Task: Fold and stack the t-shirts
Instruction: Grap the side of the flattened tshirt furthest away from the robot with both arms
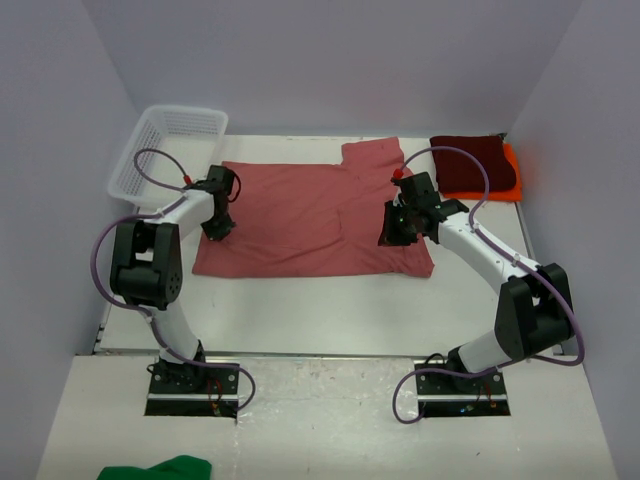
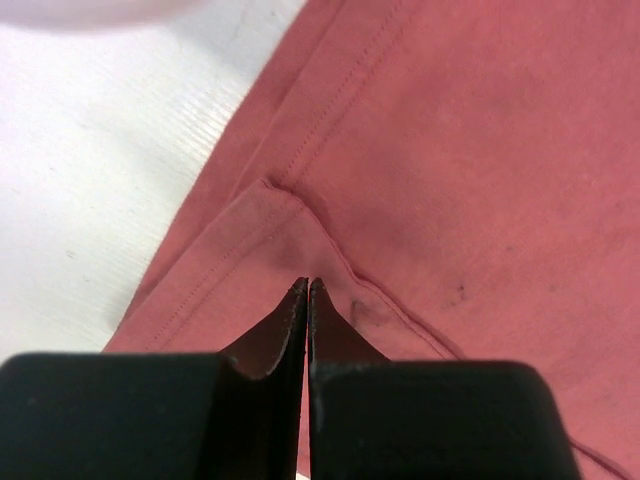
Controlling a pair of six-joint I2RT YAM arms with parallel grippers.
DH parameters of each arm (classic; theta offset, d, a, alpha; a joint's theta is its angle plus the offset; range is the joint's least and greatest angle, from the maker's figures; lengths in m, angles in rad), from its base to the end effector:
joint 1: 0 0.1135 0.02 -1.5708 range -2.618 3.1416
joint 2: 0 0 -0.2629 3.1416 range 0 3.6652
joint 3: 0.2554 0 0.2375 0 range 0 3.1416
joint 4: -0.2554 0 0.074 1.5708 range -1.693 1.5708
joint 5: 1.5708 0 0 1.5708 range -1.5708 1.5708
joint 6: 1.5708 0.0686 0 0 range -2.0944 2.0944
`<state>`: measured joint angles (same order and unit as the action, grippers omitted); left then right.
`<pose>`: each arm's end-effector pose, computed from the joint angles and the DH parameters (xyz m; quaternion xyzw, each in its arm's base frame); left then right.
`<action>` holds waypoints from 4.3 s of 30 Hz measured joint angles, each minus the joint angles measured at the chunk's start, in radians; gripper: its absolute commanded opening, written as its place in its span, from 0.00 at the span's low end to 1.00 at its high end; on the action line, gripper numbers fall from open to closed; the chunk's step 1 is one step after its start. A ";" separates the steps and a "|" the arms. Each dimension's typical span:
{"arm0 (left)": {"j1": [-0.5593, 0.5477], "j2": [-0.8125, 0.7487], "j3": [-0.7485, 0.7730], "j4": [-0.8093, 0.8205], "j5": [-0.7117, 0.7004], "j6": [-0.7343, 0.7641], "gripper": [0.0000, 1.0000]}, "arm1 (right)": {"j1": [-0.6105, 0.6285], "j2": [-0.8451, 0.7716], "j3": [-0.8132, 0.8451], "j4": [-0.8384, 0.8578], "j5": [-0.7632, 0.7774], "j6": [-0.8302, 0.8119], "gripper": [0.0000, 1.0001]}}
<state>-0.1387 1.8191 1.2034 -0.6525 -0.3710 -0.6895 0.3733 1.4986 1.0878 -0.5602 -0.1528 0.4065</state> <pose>0.3481 -0.0235 0.1529 -0.2910 0.9274 0.1073 0.2090 0.2902 0.1249 0.2219 -0.0067 0.9528 0.1794 0.2447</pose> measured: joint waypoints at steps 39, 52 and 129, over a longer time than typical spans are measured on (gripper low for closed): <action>-0.175 -0.016 -0.097 0.117 0.054 -0.004 0.00 | 0.006 0.402 0.194 -0.062 0.095 0.088 0.00; -0.147 -0.081 -0.194 0.203 0.059 -0.064 0.00 | 0.007 0.386 0.119 0.014 0.082 0.139 0.00; -0.250 -0.340 -0.275 -0.161 -0.093 -0.204 0.00 | 0.290 -0.152 -0.103 -0.185 0.609 0.303 0.00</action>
<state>-0.3889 1.4796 0.9279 -0.8135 -0.4637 -0.8940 0.6636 1.3464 0.9848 -0.7452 0.4564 0.7097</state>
